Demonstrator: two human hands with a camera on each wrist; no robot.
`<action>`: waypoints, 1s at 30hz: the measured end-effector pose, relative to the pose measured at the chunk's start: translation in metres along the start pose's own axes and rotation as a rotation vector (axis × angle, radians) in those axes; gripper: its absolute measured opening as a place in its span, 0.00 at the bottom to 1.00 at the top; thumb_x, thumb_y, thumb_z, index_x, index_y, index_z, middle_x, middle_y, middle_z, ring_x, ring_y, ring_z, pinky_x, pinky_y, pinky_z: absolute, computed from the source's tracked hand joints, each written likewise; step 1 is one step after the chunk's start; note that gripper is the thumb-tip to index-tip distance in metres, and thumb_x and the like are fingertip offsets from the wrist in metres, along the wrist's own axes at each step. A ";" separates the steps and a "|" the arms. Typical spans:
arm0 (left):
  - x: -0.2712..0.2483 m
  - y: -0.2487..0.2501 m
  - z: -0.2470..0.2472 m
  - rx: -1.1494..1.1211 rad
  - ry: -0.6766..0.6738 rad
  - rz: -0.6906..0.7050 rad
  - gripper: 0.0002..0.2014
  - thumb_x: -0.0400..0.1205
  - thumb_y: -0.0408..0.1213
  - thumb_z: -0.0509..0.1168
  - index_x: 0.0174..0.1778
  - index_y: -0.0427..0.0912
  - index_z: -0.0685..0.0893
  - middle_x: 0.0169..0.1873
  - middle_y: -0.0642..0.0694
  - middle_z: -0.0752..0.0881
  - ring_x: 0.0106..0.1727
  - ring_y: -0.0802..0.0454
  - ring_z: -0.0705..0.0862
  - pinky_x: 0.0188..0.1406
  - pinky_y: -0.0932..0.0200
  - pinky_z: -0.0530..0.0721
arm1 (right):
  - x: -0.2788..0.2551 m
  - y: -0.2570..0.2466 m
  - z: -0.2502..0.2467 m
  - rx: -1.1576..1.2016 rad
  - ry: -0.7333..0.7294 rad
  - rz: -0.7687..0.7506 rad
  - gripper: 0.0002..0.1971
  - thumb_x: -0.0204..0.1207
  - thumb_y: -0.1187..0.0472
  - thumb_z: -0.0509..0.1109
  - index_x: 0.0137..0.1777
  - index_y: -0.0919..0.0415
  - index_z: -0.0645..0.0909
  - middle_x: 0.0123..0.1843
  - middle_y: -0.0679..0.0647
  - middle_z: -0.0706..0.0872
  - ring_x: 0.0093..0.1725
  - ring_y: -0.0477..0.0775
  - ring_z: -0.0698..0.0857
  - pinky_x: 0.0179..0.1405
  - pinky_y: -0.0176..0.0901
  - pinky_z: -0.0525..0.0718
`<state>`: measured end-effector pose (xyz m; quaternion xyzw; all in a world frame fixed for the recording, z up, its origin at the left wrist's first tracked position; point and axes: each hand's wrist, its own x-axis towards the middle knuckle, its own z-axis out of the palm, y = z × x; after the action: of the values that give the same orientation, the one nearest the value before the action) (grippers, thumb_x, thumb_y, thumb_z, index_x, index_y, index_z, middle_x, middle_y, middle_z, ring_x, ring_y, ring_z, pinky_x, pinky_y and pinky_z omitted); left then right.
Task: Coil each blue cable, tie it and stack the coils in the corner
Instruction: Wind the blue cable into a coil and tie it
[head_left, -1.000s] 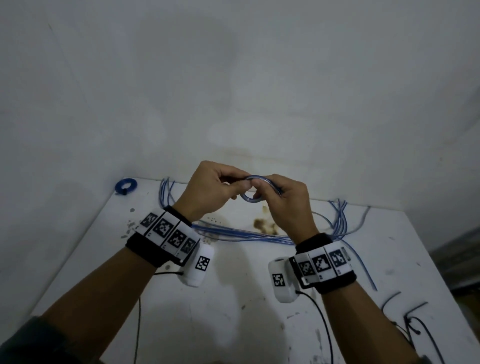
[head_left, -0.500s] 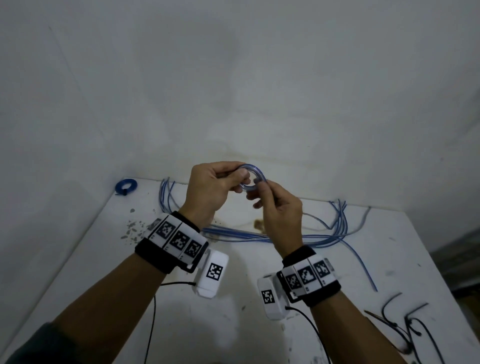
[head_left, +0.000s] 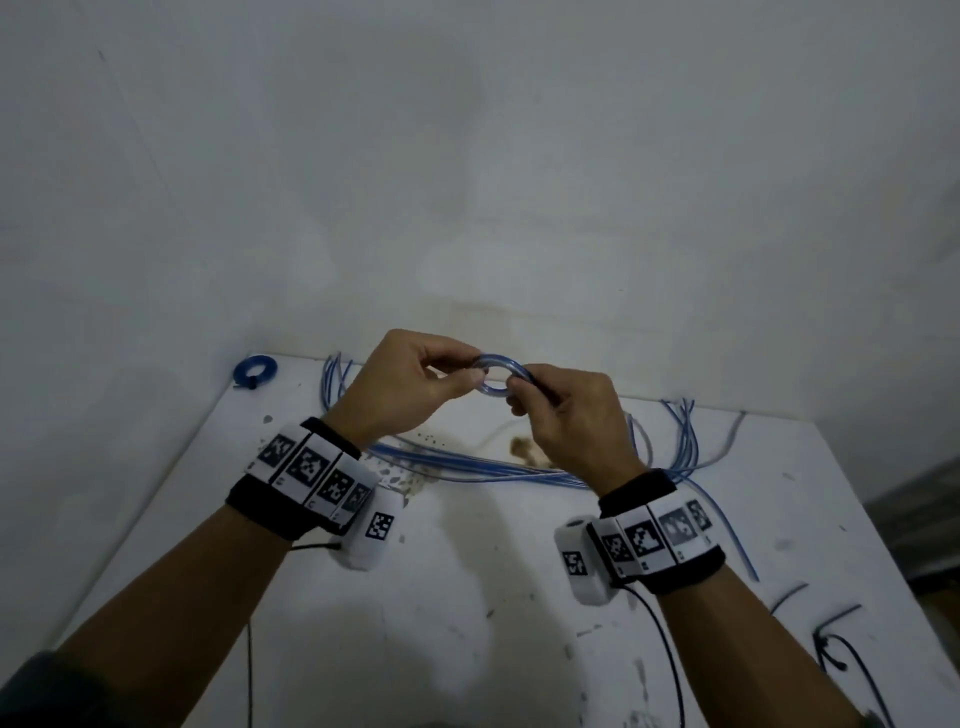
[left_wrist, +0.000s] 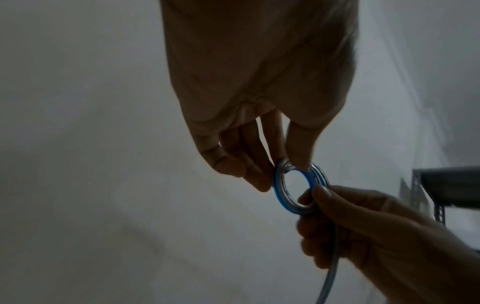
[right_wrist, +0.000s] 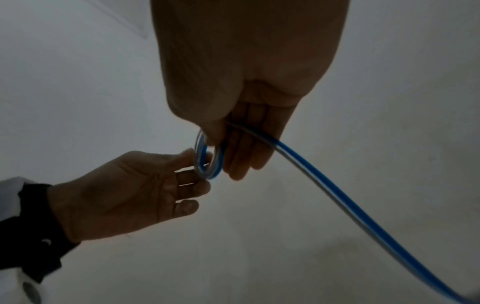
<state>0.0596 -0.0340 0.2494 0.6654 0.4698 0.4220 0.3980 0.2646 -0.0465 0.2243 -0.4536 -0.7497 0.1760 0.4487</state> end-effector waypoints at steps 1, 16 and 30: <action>0.000 0.003 -0.001 0.072 -0.045 0.031 0.10 0.77 0.33 0.75 0.54 0.43 0.92 0.43 0.50 0.93 0.45 0.58 0.89 0.46 0.63 0.85 | 0.004 -0.001 -0.004 -0.076 -0.053 -0.048 0.12 0.81 0.55 0.67 0.44 0.59 0.89 0.33 0.47 0.89 0.33 0.49 0.88 0.34 0.52 0.85; 0.000 0.006 -0.002 -0.249 -0.046 -0.056 0.13 0.73 0.30 0.75 0.53 0.31 0.90 0.45 0.37 0.92 0.48 0.47 0.91 0.52 0.59 0.87 | -0.009 -0.016 0.001 0.349 0.018 0.163 0.06 0.77 0.64 0.77 0.51 0.63 0.91 0.40 0.60 0.92 0.38 0.60 0.89 0.39 0.58 0.89; -0.005 0.008 0.000 0.041 -0.017 0.099 0.09 0.76 0.28 0.76 0.51 0.37 0.93 0.43 0.47 0.93 0.45 0.53 0.92 0.49 0.58 0.89 | 0.001 -0.010 -0.012 0.298 -0.150 0.231 0.05 0.76 0.60 0.79 0.49 0.60 0.91 0.37 0.63 0.90 0.35 0.70 0.87 0.35 0.65 0.87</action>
<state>0.0612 -0.0407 0.2561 0.6994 0.4417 0.4258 0.3667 0.2687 -0.0526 0.2378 -0.4508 -0.6896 0.3685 0.4305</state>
